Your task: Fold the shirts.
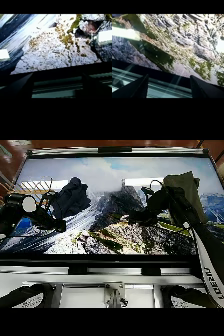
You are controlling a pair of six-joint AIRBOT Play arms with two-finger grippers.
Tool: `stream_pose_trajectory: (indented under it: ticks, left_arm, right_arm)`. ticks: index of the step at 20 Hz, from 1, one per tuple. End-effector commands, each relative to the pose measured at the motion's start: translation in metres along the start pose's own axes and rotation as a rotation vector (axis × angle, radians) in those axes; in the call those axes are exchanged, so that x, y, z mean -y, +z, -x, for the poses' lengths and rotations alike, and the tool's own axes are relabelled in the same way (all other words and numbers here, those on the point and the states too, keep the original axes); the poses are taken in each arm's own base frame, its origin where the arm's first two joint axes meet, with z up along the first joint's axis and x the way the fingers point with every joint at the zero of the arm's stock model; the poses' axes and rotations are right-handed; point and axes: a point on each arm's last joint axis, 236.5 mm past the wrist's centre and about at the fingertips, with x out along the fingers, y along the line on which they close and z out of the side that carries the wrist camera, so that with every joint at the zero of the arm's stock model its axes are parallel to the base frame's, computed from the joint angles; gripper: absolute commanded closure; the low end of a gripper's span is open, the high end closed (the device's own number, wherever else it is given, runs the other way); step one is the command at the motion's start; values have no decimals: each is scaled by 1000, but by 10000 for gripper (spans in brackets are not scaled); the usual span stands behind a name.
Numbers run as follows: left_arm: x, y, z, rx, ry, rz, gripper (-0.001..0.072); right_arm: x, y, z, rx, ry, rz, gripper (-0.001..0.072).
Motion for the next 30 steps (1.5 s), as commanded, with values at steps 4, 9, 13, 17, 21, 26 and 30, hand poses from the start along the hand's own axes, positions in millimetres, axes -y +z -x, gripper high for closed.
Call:
stream_pose_trajectory:
  ticks: [4, 9, 13, 17, 21, 26, 30]
  left_arm:
    - [0, 0, 0, 0, 0, 0, -4]
    - [0, 0, 0, 0, 0, 0, -4]
    - [0, 0, 0, 0, 0, 0, -4]
    - [0, 0, -1, -4, 0, 1, -4]
    - [9, -1, -5, -18, -38, 8, -4]
    - [26, 22, -11, 61, -113, 31, -5]
    - [16, 86, -1, 242, -88, 52, -5]
  right_arm:
    - [0, 0, 0, 0, 0, 0, 99]
    - [0, 0, 0, 0, 0, 0, 99]
    - [0, 0, 0, 0, 0, 0, 99]
    - [-3, 12, 0, 52, 11, 0, 99]
    - [-1, 11, 0, 45, 4, 13, 99]
    - [6, 5, 0, 19, -26, 100, 99]
    - [16, 12, 1, 45, -70, 132, 99]
